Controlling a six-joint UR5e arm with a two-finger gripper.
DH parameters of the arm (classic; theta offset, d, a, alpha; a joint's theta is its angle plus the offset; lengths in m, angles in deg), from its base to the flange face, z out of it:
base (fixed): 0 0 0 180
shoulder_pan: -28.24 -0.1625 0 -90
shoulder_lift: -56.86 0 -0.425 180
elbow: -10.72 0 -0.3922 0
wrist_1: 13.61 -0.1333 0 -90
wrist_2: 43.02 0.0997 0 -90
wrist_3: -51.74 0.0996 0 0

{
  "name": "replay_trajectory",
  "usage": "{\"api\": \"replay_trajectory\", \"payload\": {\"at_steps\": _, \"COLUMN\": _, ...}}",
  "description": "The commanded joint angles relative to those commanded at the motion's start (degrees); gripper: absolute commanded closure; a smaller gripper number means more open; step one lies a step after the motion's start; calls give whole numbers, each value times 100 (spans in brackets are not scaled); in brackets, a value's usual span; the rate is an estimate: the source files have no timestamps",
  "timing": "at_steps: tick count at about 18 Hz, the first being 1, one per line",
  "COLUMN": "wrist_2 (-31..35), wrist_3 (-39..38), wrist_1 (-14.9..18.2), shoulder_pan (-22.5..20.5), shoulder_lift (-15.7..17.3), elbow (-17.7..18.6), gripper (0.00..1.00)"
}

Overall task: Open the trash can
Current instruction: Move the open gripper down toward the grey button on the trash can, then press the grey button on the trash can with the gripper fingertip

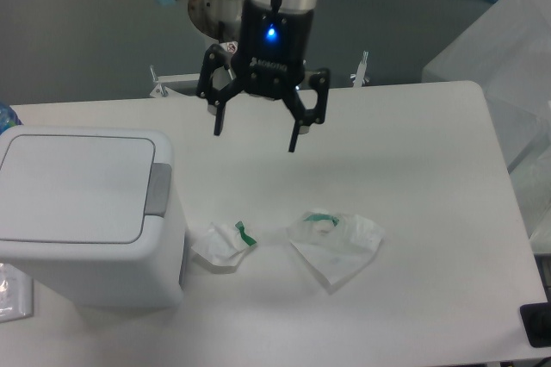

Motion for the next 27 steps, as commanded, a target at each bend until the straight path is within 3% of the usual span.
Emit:
{"api": "replay_trajectory", "payload": {"at_steps": 4, "wrist_2": 18, "wrist_3": -415, "wrist_1": -283, "shoulder_pan": 203, "shoulder_lift": -176, "elbow": 79, "gripper": 0}}
{"api": "replay_trajectory", "payload": {"at_steps": 27, "wrist_2": 26, "wrist_3": -539, "wrist_1": -415, "shoulder_pan": 572, "shoulder_lift": -502, "elbow": 88, "gripper": 0}}
